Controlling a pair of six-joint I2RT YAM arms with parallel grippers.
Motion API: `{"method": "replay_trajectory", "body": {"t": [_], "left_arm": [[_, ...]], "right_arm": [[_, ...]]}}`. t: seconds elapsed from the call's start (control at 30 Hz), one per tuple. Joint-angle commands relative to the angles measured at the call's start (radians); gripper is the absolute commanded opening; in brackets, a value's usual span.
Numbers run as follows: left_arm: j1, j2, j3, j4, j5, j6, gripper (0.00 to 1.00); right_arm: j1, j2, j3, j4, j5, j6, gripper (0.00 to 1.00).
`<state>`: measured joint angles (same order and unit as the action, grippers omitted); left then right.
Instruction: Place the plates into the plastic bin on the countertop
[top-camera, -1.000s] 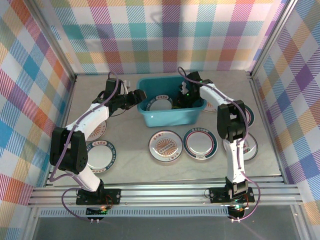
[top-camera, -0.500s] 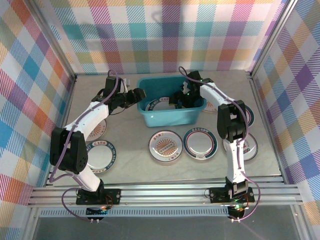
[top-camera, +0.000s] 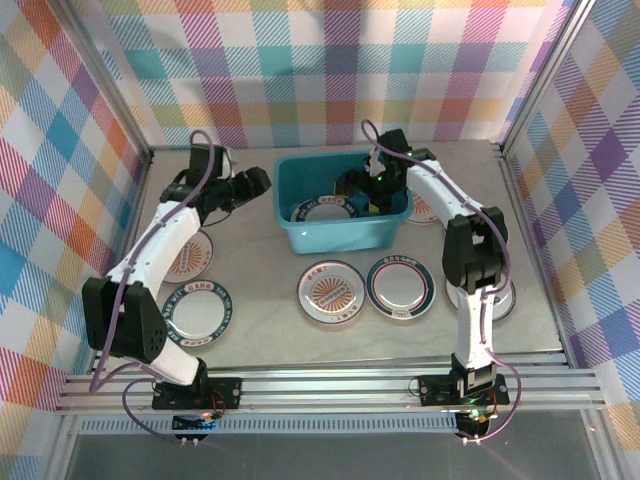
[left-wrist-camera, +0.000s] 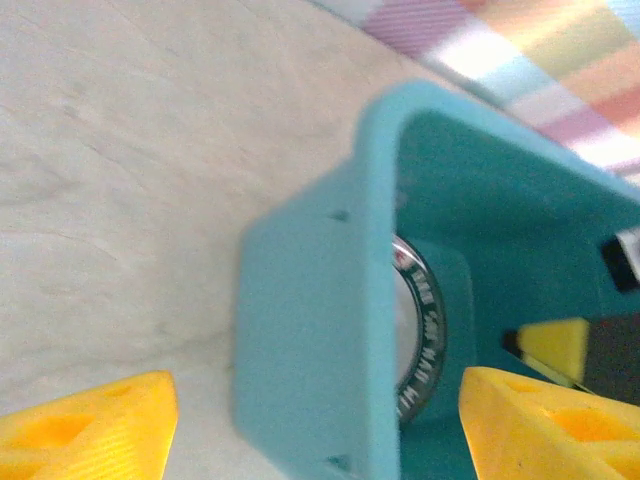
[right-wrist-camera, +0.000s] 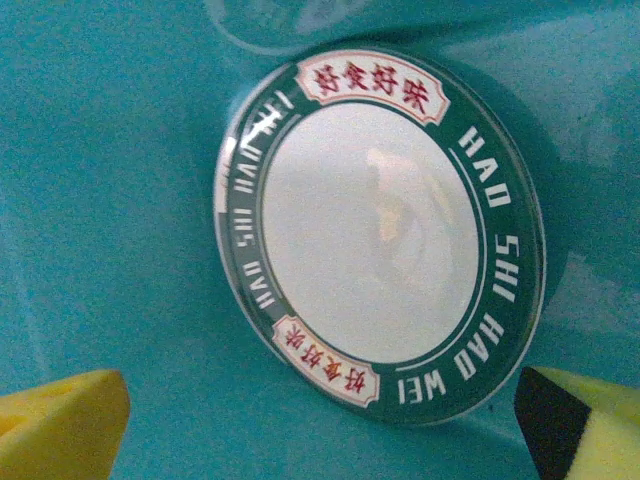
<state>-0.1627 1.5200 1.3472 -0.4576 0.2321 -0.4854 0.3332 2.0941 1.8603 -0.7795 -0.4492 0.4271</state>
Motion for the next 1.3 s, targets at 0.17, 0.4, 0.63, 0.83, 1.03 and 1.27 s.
{"method": "replay_trajectory", "body": {"t": [0.17, 0.4, 0.63, 0.83, 1.03, 1.27], "left_arm": [[0.190, -0.198, -0.140, -0.151, -0.103, -0.058, 0.79], [0.379, -0.325, -0.286, -0.225, -0.149, -0.040, 0.82], [0.572, -0.315, -0.429, -0.201, -0.079, -0.029, 0.85], [0.680, -0.238, -0.469, -0.152, 0.030, 0.010, 0.85], [0.737, -0.154, -0.484, -0.094, 0.106, 0.053, 0.85], [0.751, -0.042, -0.439, -0.122, 0.113, 0.139, 0.83]], "right_arm": [[0.005, -0.097, -0.051, 0.002, 0.042, -0.045, 0.99], [0.005, -0.162, -0.101, 0.021, 0.079, -0.075, 0.99], [0.005, -0.261, -0.184, 0.082, 0.093, -0.113, 0.99], [0.006, -0.347, -0.283, 0.147, 0.093, -0.117, 0.99], [0.005, -0.429, -0.357, 0.205, 0.121, -0.105, 0.99], [0.006, -0.493, -0.427, 0.271, 0.119, -0.076, 0.99]]}}
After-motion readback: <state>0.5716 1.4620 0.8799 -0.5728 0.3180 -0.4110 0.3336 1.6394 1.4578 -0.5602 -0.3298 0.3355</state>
